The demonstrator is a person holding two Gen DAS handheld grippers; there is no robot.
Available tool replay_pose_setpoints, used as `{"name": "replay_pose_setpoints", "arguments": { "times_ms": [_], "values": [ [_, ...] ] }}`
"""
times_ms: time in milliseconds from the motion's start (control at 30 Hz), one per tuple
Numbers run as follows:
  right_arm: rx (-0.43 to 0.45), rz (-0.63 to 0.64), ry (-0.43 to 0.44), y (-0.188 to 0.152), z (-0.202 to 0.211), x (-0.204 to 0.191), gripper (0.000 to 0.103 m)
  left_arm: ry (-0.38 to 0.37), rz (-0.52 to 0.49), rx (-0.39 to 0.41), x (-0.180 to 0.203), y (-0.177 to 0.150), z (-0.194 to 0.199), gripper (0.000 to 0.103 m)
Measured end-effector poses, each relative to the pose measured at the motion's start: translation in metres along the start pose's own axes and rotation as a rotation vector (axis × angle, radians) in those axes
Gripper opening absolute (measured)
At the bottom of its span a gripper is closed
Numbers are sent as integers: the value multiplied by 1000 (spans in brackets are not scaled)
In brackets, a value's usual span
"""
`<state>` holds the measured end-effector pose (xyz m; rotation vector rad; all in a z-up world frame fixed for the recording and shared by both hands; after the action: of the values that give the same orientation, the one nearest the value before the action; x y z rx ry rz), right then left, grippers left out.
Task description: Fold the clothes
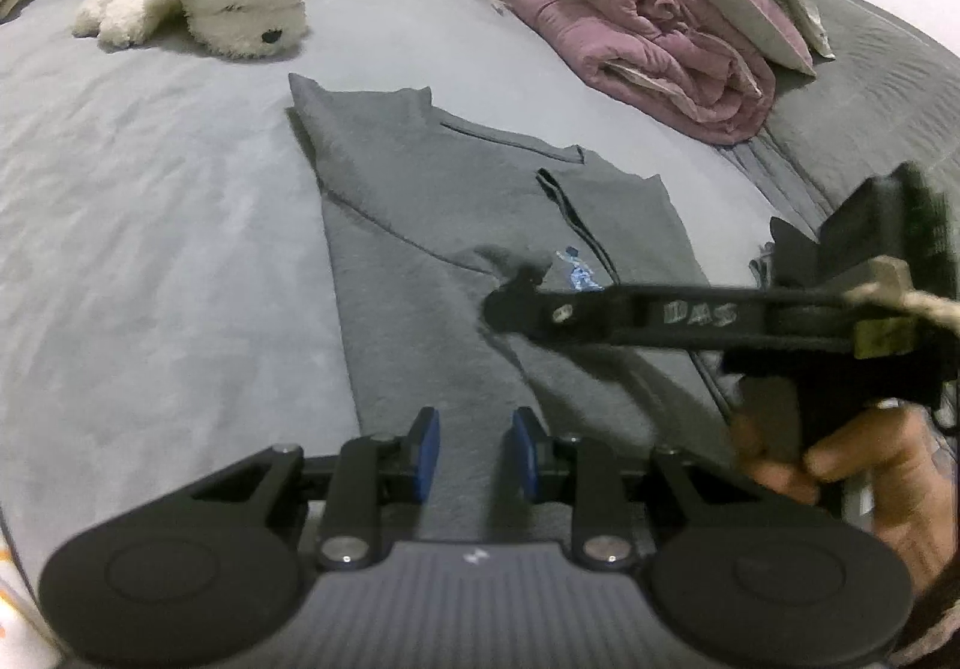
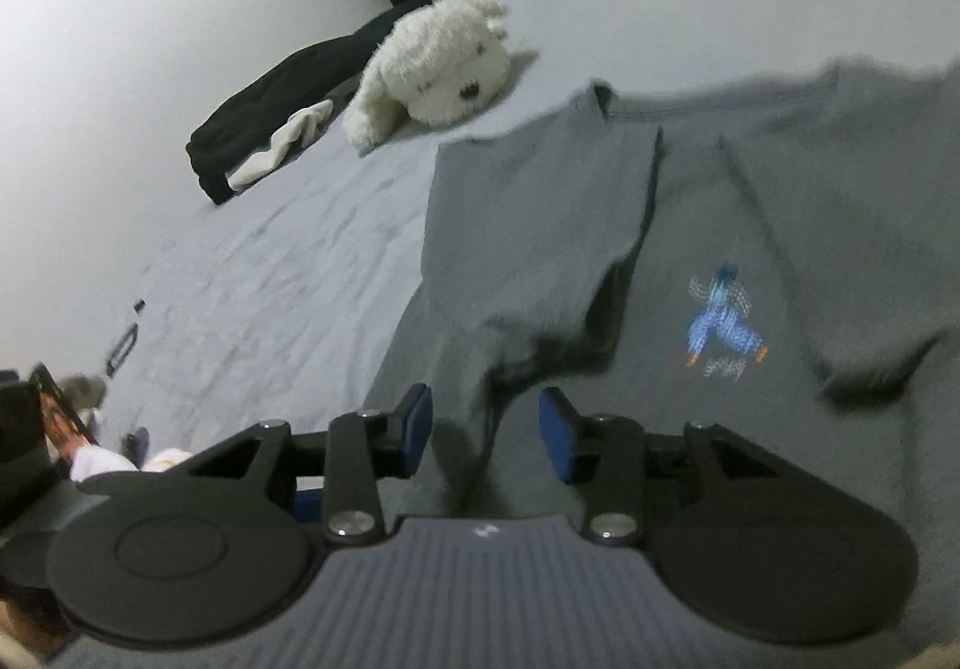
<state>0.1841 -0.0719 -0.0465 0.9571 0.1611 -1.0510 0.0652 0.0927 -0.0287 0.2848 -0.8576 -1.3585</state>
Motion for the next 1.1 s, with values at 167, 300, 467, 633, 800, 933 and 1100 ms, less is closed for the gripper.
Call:
{"name": "replay_pose_setpoints", "arguments": {
  "times_ms": [167,300,467,633,800,933,1100],
  "values": [
    [17,-45,3,-4,0,2,4,0,-23,-26,2,-4,-4,26],
    [35,-105,-20,-4,5,11,4,4,-18,-35,-1,-4,-4,26],
    [33,-171,8,-8,15,15,19,8,-1,-28,-4,-2,1,26],
    [15,-240,71,-18,29,16,34,2,8,-31,-4,-1,1,26],
    [-40,-133,1,-36,33,-6,7,-4,-21,-47,2,-4,-2,26],
    [0,-126,-59,-48,59,-13,23,-5,-72,-46,13,-9,1,26],
    [113,-96,-194,-60,114,-14,44,-40,-157,-44,37,-22,6,26]
  ]
}}
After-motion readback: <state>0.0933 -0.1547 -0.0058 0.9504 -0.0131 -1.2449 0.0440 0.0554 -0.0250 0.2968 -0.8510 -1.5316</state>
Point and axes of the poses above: each gripper's, at about its wrist camera, not at the fingertips, and z roughly against the way its jaws point, x to its right, y to its top, the point moved 2 cm from there along -z, roughly the way its jaws point, and after that the axes turned 2 degrees about -z, right-handed, at the moved point
